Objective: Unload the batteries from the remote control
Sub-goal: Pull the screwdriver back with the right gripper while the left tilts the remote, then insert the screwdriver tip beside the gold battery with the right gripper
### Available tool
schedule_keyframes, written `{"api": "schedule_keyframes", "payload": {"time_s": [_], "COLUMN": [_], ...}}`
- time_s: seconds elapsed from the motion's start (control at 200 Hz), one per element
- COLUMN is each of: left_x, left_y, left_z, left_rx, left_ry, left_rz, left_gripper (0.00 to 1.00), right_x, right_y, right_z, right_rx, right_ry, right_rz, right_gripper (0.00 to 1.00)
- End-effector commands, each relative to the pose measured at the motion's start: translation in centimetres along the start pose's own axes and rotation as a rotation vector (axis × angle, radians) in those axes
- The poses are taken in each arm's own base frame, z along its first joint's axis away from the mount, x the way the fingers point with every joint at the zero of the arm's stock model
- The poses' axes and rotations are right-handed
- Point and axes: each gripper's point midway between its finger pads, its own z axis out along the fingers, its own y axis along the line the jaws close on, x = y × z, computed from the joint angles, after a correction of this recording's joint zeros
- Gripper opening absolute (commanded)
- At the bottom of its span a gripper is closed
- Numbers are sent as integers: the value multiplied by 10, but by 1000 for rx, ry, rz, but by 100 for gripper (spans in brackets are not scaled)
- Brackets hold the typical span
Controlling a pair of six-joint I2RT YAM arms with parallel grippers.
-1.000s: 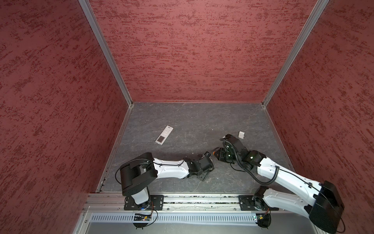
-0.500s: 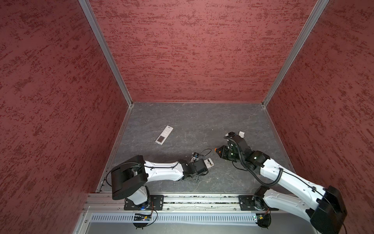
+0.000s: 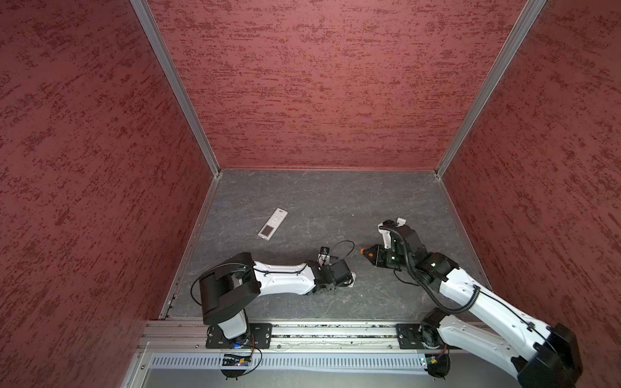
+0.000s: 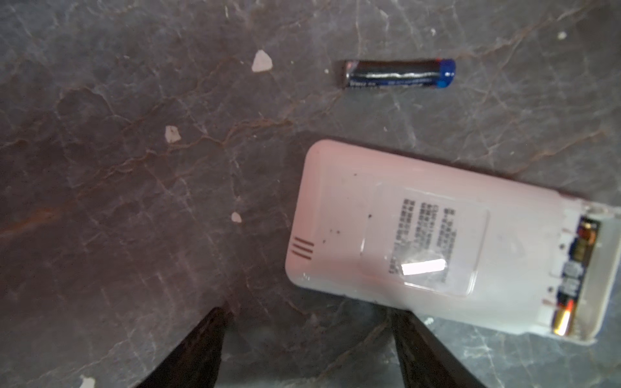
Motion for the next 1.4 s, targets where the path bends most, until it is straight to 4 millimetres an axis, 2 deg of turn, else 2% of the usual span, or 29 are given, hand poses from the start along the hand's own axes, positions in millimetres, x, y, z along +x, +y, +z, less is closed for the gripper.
{"api": "schedule_keyframes", "payload": {"time_s": [0.0, 0.195, 0.401, 0.501, 0.651, 0.852, 1.162, 1.393], "left_x": [16, 9, -3, -13, -28, -44, -44, -45], "left_y": [14, 7, 7, 7, 9, 12, 7, 5], "left_z": [7, -15, -34, -40, -42, -43, -34, -29], "left_rx": [-62, -27, 24, 66, 136, 198, 217, 224], "left_ry": [71, 53, 24, 13, -2, -21, 7, 17], "left_rz": [-22, -64, -111, -137, -196, -244, -238, -239], "left_gripper": [77, 77, 77, 77, 77, 76, 76, 76], "right_x": [22, 48, 58, 67, 80, 85, 87, 89], "right_y": [-5, -16, -16, -16, -15, -17, -21, -22], "right_z": [-7, -17, -36, -38, -30, -24, -8, -5], "right_rx": [-13, -12, -3, 2, 8, 16, -3, -7], "right_ry": [76, 133, 137, 151, 179, 191, 176, 176], "right_rz": [-42, -20, 10, 21, 24, 28, 47, 53], "right_gripper": [0, 0, 0, 0, 0, 0, 0, 0]}}
